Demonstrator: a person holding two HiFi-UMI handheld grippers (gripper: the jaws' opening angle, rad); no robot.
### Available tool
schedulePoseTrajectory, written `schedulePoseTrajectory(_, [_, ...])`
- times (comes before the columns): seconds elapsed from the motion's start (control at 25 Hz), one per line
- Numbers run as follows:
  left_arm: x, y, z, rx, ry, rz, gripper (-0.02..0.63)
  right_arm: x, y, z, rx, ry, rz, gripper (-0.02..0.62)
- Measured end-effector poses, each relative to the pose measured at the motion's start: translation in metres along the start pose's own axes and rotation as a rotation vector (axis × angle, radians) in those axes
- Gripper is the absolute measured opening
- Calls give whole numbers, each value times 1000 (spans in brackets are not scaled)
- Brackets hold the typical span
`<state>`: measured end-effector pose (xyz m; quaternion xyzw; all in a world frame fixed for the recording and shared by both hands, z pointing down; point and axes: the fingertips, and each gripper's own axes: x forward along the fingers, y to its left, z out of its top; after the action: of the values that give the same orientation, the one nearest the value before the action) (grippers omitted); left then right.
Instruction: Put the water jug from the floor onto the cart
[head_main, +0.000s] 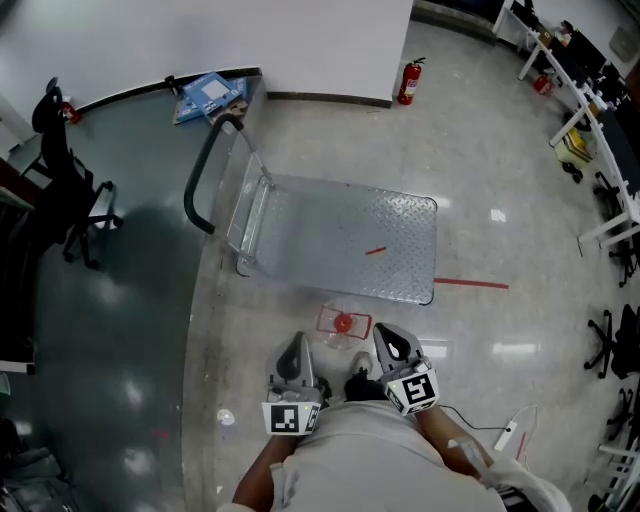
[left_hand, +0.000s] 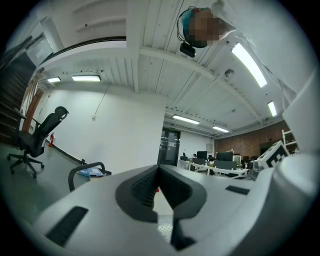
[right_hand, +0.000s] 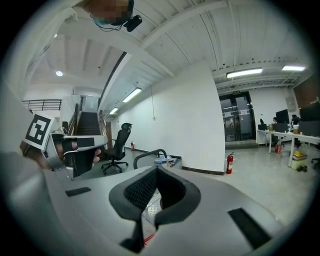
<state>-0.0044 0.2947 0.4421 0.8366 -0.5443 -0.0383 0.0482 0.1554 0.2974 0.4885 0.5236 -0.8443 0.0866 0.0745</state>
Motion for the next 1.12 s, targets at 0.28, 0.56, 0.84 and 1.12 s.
schedulePoseTrajectory(0.28, [9, 4, 1, 7, -3, -3, 3, 53, -29, -49, 44, 181, -31, 12])
schedulePoseTrajectory(0.56, [27, 14, -28, -14, 64, -4, 3, 115, -29, -198, 139, 645, 79, 71])
schedulePoseTrajectory(0.84, [35, 35, -82, -29, 118, 17, 3, 121, -9, -394, 165, 1051, 101, 243])
schedulePoseTrajectory(1.12, [30, 67, -128, -57, 172, 28, 3, 141, -14, -478, 84, 1151, 38, 294])
